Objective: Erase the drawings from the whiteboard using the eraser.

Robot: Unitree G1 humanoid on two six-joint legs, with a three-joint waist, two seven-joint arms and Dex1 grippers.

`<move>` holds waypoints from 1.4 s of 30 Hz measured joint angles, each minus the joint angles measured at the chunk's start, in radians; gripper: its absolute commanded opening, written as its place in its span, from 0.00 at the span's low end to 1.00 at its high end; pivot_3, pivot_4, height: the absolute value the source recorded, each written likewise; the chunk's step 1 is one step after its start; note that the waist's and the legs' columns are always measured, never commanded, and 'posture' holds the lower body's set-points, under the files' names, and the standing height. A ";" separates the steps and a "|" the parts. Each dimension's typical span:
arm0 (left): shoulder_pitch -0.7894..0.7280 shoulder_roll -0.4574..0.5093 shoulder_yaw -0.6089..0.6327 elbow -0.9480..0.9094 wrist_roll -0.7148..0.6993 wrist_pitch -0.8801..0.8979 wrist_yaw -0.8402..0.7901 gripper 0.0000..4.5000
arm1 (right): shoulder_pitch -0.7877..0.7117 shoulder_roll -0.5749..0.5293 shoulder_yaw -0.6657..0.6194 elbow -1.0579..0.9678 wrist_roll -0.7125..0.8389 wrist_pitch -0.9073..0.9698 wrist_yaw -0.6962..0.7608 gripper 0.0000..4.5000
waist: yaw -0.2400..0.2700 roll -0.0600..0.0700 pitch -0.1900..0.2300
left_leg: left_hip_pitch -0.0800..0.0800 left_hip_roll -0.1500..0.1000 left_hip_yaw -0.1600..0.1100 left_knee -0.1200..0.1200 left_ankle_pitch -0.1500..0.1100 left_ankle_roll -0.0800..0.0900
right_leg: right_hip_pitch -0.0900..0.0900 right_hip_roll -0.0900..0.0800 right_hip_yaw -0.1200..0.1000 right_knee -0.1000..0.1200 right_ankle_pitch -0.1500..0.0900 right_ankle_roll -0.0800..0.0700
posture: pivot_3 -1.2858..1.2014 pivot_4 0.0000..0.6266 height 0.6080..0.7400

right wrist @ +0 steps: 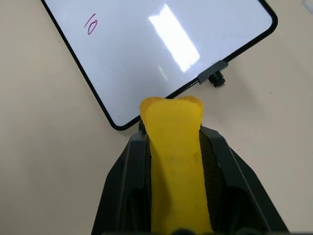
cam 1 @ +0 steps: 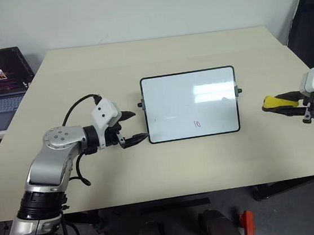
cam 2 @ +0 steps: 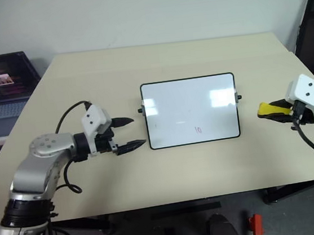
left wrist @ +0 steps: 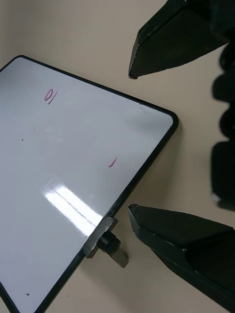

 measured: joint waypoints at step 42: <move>0.056 -0.032 -0.015 -0.013 0.001 0.007 0.014 1.00 | -0.089 0.717 0.324 0.188 -0.308 -0.358 -0.575 0.22 | 0.016 0.000 0.000 | 0.000 0.000 -0.002 0.000 0.000 -0.001 | -0.001 0.000 -0.002 0.003 0.000 -0.001 | 0.52 0.24 1.00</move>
